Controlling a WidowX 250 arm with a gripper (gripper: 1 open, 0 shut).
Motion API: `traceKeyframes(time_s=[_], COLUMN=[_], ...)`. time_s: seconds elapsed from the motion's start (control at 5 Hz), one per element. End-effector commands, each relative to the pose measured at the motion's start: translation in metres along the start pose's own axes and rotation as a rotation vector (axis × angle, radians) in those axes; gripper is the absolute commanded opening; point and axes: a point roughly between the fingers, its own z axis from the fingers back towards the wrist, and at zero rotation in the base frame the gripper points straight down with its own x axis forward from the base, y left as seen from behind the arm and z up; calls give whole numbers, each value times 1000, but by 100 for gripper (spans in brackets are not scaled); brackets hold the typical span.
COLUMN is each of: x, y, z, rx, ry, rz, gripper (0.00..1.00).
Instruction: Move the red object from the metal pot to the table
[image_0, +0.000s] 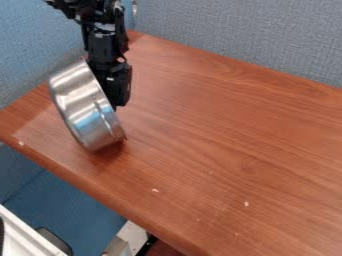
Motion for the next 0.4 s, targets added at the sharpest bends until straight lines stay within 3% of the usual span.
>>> traceKeyframes(time_s=[0.0,0.2], x=[11,11], y=[-19,-20], z=[-36,-35], rx=[-102,-81], ry=[-50,-38], rz=[47,42], gripper=[0,0])
